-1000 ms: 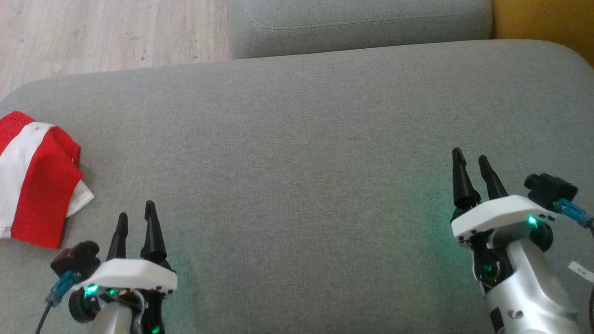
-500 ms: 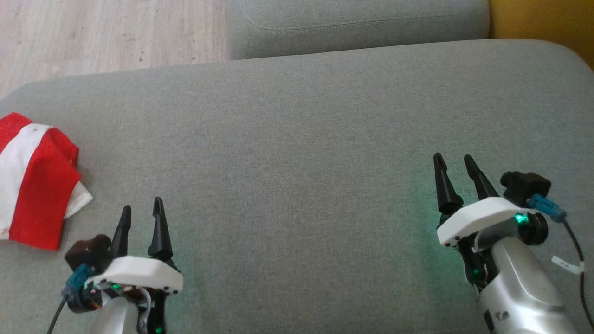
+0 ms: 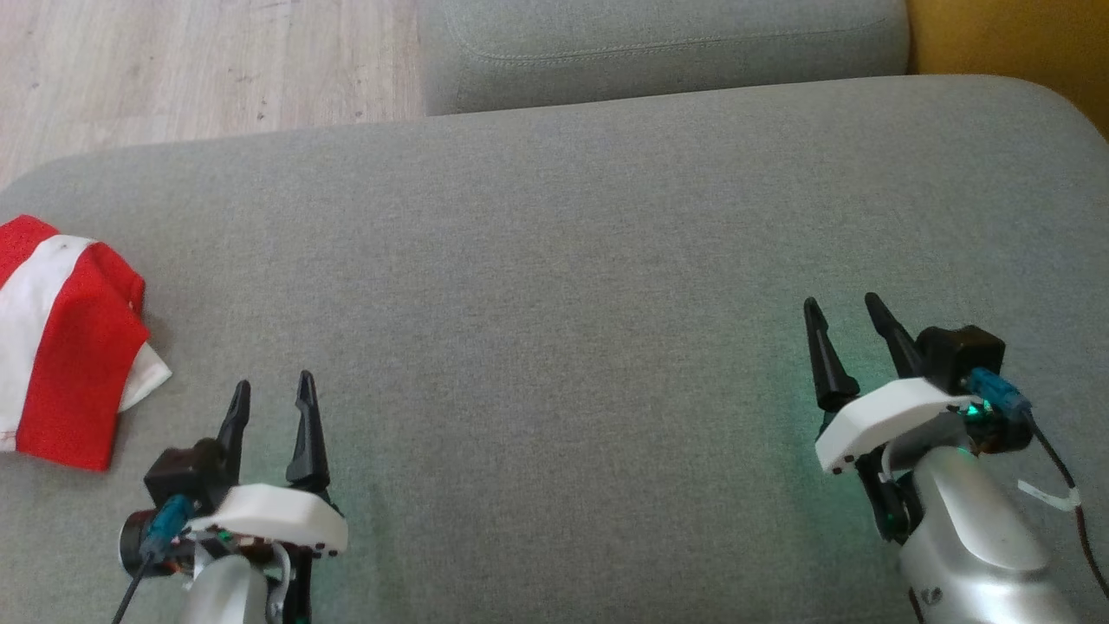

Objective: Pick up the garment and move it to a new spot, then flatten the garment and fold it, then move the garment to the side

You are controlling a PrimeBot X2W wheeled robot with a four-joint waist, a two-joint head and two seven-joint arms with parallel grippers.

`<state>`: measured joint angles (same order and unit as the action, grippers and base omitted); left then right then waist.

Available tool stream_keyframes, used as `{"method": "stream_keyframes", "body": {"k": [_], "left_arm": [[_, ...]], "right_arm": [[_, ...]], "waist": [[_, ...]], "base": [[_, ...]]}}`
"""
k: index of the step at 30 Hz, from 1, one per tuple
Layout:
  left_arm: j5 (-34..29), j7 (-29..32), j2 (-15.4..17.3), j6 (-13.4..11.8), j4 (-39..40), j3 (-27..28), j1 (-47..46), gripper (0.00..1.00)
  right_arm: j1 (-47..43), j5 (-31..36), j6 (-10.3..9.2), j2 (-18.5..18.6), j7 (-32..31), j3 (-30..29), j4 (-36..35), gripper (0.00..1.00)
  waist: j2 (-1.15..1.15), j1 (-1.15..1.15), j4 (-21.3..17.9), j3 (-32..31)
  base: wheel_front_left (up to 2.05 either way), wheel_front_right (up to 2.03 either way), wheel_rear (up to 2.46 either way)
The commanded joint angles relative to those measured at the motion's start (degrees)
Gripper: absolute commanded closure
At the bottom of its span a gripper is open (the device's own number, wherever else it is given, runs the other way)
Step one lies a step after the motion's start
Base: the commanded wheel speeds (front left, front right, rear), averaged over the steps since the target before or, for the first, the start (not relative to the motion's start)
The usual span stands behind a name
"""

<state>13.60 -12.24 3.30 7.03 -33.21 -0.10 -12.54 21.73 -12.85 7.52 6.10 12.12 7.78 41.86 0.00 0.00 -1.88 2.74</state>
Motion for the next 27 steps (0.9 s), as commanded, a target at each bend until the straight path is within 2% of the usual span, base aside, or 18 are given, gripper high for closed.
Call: {"method": "stream_keyframes", "body": {"k": [1,12,20,24,27], "left_arm": [[-1.4,-0.87,0.73,-0.5,1.21,1.75,-1.74,0.0],[-7.5,-2.73,-0.11,-1.49,0.46,4.98,-0.46,0.0],[-7.13,-2.75,-0.36,-1.76,0.81,5.9,0.63,0.0],[-6.51,-2.75,-0.4,-1.67,0.83,5.54,0.5,0.0],[-5.42,-2.75,-0.41,-1.97,1.09,4.75,0.4,0.0]], "right_arm": [[3.03,1.45,-0.03,-0.05,1.0,0.69,-1.17,0.0],[1.93,9.76,-0.03,-1.55,2.85,-2.55,-0.86,0.0],[0.71,10.36,-0.03,-2.19,2.87,-4.21,-0.89,0.0],[0.67,10.5,-0.03,-2.22,2.87,-4.04,-1.02,0.0],[0.69,10.32,-0.03,-2.24,2.88,-3.08,-1.37,0.0]], "waist": [[0.0,0.0,-0.01,-0.03],[0.0,0.0,-0.4,-0.87],[0.0,0.0,-0.15,-0.93],[0.0,0.0,1.22,-0.6],[0.0,0.0,3.7,0.13]], "base": [[0.0,0.0,0.0],[0.0,0.0,0.0],[0.0,0.0,0.0],[0.0,0.0,0.0],[0.0,0.0,0.0]]}}
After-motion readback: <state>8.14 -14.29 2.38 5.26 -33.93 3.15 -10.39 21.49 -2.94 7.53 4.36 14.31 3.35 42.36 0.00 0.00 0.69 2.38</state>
